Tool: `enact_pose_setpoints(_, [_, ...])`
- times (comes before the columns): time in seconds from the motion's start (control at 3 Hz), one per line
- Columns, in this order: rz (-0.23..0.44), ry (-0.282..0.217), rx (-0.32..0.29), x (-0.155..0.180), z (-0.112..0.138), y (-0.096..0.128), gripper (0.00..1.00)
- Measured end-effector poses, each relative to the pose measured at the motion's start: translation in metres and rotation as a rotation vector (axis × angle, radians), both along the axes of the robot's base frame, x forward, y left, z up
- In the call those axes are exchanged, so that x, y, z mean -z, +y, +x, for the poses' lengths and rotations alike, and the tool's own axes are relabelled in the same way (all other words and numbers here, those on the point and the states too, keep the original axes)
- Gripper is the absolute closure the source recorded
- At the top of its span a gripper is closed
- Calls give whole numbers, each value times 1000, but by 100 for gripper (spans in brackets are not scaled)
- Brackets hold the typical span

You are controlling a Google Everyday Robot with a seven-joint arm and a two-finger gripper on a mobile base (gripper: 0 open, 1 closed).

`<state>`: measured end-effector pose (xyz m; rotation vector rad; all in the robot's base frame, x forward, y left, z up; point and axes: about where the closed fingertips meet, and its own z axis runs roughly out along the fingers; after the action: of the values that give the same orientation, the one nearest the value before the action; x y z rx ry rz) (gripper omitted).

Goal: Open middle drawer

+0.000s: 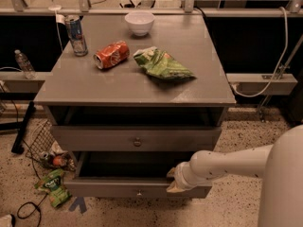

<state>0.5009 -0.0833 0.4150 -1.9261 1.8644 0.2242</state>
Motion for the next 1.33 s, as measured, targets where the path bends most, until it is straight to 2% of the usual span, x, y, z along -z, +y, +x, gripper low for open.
enact_pose_setpoints(0.33, [0, 0, 0, 0, 0, 0, 100])
enact_pose_setpoints(0.67, [11, 20, 25, 11, -34, -4, 100])
enact_pose_setpoints(1.0, [20, 36, 43, 19, -58, -6, 100])
enact_pose_setpoints(1.33, [20, 36, 43, 17, -58, -6, 100])
